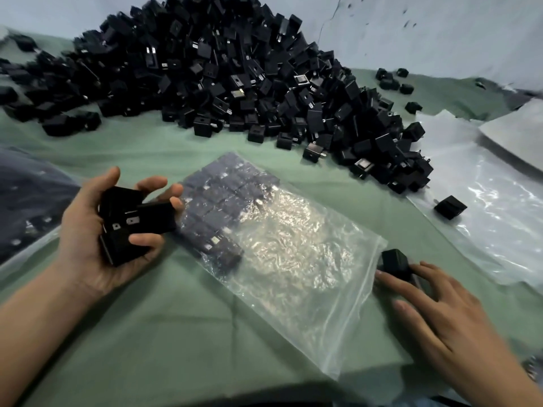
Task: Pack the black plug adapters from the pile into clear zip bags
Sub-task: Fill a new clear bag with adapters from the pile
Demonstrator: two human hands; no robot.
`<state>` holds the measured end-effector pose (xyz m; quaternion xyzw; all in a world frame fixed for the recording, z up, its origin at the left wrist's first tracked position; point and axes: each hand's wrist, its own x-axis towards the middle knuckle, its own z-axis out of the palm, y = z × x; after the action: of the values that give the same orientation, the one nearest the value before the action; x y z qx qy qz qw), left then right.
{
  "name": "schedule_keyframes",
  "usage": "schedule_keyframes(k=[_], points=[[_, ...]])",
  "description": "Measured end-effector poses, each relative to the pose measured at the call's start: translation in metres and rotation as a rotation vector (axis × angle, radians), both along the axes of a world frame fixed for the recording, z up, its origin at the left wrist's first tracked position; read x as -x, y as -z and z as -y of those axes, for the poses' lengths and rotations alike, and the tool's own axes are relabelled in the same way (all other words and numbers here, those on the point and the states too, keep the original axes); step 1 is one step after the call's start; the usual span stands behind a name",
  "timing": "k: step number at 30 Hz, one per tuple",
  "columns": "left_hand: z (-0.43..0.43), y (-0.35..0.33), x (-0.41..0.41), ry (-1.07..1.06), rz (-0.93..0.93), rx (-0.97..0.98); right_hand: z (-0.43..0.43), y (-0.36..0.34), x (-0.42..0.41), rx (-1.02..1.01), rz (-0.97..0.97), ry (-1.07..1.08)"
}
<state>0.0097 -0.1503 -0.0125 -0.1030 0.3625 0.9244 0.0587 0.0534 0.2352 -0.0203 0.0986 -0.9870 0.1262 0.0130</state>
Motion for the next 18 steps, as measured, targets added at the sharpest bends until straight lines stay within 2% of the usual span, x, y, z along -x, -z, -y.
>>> schedule_keyframes(k=[5, 10, 18], points=[[-0.002, -0.002, -0.001, -0.016, 0.025, 0.014, 0.002, -0.001, 0.002, 0.159, -0.04, 0.029], [-0.003, -0.002, -0.001, -0.012, 0.036, 0.008, 0.006, -0.003, 0.002, 0.217, -0.068, 0.04], [-0.003, -0.003, -0.002, -0.037, 0.035, 0.001, 0.01, 0.0, 0.005, 0.1, -0.112, 0.075]])
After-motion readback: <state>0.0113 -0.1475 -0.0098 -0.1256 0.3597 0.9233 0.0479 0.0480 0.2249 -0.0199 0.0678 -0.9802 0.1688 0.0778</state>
